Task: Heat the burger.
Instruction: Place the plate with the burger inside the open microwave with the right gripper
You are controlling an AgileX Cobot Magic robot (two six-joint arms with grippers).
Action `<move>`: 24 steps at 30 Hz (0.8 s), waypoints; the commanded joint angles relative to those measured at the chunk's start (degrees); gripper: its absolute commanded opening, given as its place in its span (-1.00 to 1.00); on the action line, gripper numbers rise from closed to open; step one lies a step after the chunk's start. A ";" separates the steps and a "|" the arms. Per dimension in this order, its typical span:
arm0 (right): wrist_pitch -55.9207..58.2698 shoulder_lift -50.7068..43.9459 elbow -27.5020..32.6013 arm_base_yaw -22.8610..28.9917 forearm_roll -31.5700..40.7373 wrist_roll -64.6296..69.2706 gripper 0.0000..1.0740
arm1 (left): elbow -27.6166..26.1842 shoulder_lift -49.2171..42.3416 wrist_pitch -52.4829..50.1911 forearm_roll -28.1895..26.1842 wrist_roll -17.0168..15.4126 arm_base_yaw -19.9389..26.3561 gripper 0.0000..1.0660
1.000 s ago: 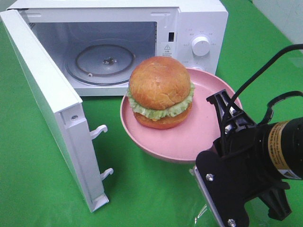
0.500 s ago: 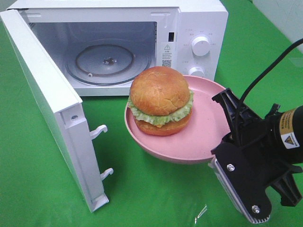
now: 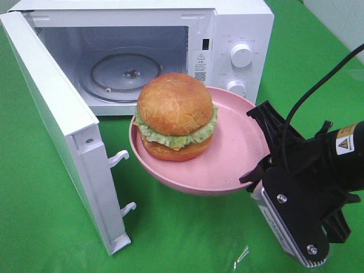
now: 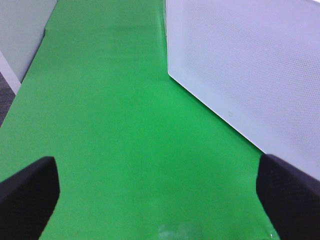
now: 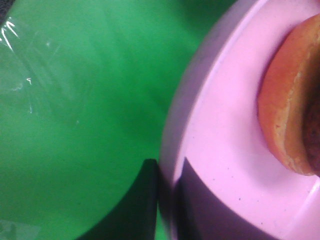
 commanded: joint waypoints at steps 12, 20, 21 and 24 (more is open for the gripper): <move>-7.16 2.35 -3.04 -0.17 -5.21 3.09 -1.00 | 0.23 -1.26 -0.80 -0.46 0.06 0.23 0.88; -7.39 9.00 -8.19 -0.17 -5.21 3.09 -1.00 | 0.23 -1.26 -0.80 -0.46 0.06 0.23 0.88; -7.39 10.43 -9.45 -0.17 -5.16 3.09 -1.00 | 0.23 -1.26 -0.80 -0.46 0.06 0.23 0.88; -7.33 12.26 -10.71 -0.17 -5.04 3.09 -1.00 | 0.23 -1.26 -0.80 -0.46 0.06 0.23 0.88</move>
